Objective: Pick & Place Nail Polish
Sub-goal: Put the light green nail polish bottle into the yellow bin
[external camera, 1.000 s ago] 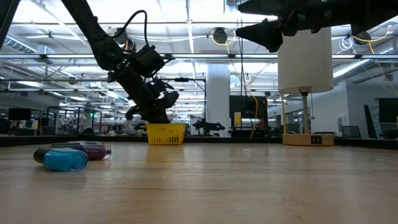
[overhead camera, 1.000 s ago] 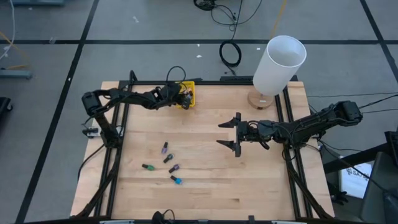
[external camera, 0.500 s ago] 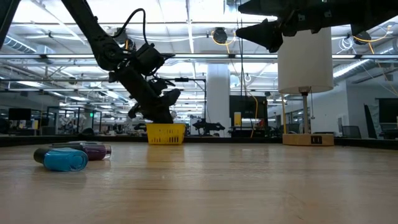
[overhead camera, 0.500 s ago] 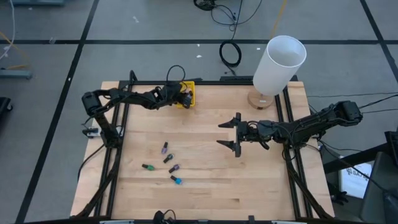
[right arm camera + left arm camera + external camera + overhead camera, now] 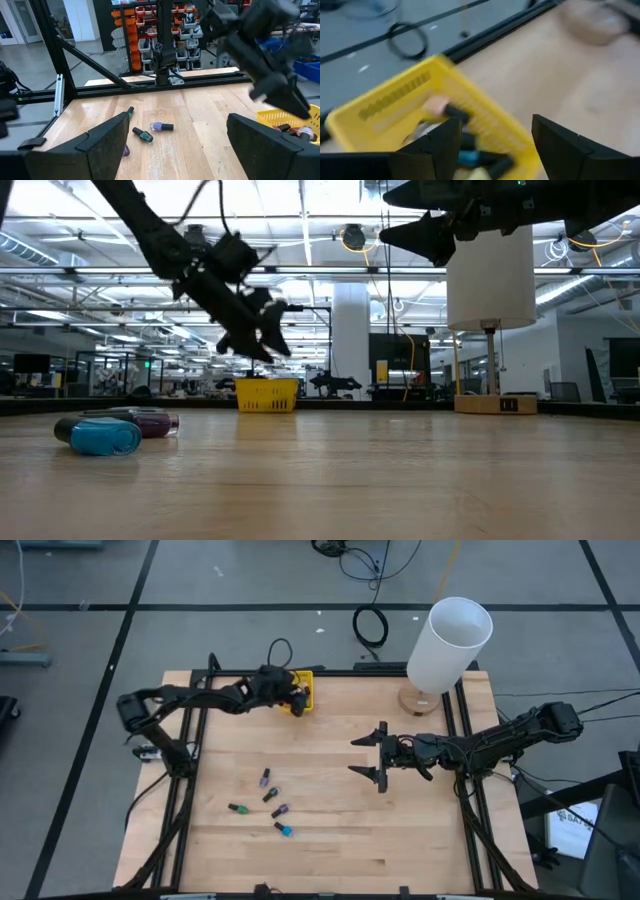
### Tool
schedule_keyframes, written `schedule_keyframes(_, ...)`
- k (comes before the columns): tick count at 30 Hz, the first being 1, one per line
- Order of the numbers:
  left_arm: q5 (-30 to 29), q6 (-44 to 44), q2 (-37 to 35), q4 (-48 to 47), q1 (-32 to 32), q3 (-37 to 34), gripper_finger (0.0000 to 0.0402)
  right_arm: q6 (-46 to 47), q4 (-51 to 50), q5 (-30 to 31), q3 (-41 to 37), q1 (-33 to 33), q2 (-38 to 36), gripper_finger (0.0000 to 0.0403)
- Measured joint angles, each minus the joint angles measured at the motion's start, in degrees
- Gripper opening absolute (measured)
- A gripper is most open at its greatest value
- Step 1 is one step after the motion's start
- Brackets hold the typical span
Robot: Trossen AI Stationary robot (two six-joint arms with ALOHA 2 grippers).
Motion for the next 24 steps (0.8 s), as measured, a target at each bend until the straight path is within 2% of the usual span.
schedule_keyframes(7,9.07,7.43,-15.46,-13.27,-4.47,0.02,0.0243,0.0,-0.05,0.0,0.0,0.0,-0.01,0.032)
schedule_keyframes(13,11.81,10.81,-28.56,-34.02,-15.23,0.02,0.0243,0.0,-0.04,0.0,0.0,0.0,-0.01,0.032)
schedule_keyframes(17,11.76,7.59,-32.62,-49.91,-25.28,0.03,0.0244,0.0,-0.03,0.0,0.0,0.0,-0.01,0.032)
schedule_keyframes(20,8.87,4.15,-33.81,-58.92,-33.11,-1.33,0.0243,0.0,-0.03,0.0,0.0,0.0,0.0,0.032)
schedule_keyframes(24,6.6,-7.4,-33.67,-68.18,-42.45,-3.54,0.0244,0.0,0.04,0.0,0.0,0.0,-0.01,0.032)
